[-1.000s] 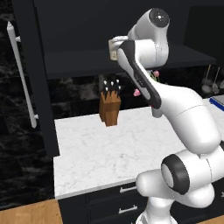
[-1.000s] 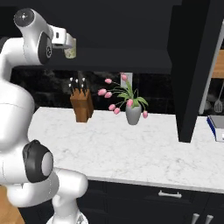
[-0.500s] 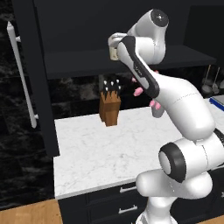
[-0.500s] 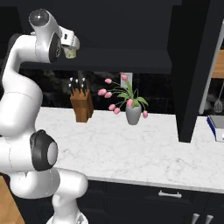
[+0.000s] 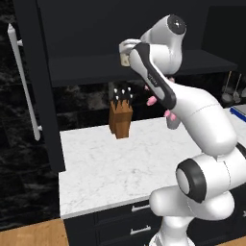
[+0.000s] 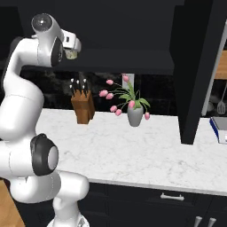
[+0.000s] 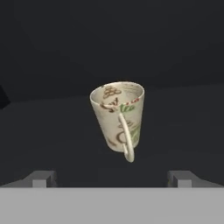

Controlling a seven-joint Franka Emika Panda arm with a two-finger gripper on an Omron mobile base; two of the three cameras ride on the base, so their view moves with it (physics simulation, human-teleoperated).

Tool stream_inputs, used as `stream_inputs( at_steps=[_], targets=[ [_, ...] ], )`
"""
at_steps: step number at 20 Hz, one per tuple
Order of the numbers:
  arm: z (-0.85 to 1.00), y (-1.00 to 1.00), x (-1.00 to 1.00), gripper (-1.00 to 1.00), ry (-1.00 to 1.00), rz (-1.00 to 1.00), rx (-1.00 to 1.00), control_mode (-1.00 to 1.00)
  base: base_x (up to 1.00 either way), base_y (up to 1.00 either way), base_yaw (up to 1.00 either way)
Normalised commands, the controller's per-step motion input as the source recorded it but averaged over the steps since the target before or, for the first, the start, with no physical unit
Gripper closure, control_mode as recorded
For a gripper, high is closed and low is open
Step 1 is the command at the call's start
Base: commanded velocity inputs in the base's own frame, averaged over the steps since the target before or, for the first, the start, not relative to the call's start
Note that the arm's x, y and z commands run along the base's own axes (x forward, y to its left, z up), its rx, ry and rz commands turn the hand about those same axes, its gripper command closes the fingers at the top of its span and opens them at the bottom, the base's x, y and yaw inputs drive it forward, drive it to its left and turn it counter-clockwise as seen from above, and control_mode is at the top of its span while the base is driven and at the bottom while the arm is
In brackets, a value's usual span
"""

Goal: Gather all objects into one cabinet and sort the glasses and bowls to opposite sides.

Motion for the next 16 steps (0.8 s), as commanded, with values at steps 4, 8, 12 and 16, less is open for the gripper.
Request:
stream_inputs(
  at_steps=[4, 8, 12, 16],
  targets=[
    [0.09, -0.23, 0.0, -1.0, -0.18, 0.04, -0.02, -1.0, 0.0, 0.0, 0.0],
    [0.01, -0.34, -0.09, -1.0, -0.03, 0.03, -0.01, -1.0, 0.0, 0.0, 0.0],
    [0.0, -0.09, -0.01, -1.0, 0.02, 0.01, 0.0, -1.0, 0.0, 0.0, 0.0],
    [0.0, 0.05, 0.08, -1.0, 0.16, 0.03, 0.0, -1.0, 0.0, 0.0, 0.0]
  ],
)
